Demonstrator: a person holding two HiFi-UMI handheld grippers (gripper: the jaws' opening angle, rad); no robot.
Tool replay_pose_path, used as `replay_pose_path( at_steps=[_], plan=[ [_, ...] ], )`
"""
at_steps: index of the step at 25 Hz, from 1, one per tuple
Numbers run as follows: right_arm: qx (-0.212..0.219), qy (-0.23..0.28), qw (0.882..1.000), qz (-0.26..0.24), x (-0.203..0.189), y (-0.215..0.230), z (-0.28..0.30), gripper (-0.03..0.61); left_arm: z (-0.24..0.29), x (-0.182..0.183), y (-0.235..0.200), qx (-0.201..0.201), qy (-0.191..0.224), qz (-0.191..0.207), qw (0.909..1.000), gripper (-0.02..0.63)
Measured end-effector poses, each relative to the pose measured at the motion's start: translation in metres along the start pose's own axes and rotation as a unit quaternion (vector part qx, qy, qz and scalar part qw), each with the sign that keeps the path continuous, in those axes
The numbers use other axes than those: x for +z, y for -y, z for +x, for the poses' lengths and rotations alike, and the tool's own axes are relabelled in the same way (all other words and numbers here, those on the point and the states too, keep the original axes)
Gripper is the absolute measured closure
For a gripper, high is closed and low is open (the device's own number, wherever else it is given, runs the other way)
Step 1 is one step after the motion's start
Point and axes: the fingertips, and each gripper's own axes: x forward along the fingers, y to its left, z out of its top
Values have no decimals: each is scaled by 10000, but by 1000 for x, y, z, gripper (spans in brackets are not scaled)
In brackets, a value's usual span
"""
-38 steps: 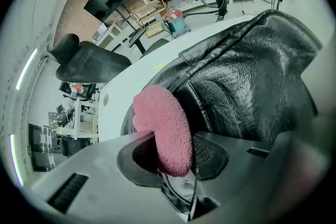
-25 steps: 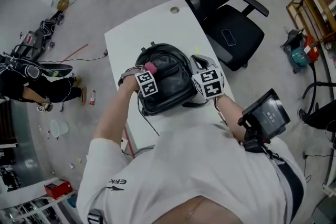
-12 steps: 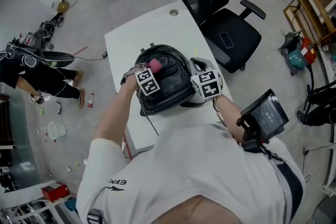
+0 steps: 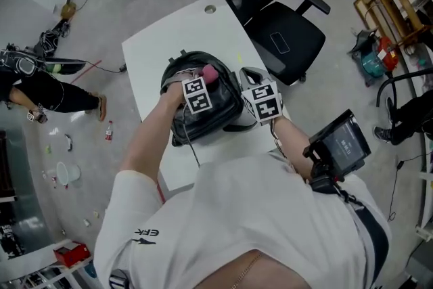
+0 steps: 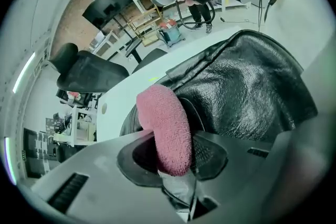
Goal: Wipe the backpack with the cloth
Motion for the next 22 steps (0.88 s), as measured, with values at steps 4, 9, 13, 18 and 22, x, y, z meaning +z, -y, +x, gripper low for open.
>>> replay_pose_path(
  at_steps=[4,9,13,18,22],
  plan=[
    [57,33,10000,-10,-1,-2,-5,574,-6,-19,10,-27,-129,-97,9999,522],
    [173,67,9998,-85,6,-16,-5,574,-21,-67,28,-124,-437,-298,9985,522],
    [264,35,9996,-119,3,-28,-7,574,-32,-103,46,-136,-614,-614,9961,522],
    [405,158,9989,-177,8,-46,-8,574,-47,-153,64,-150,-1113,-669,9914,522],
    [342,132,9992,-158,4,-42,-10,574,-43,-156,66,-128,-1058,-948,9898,522]
  ],
)
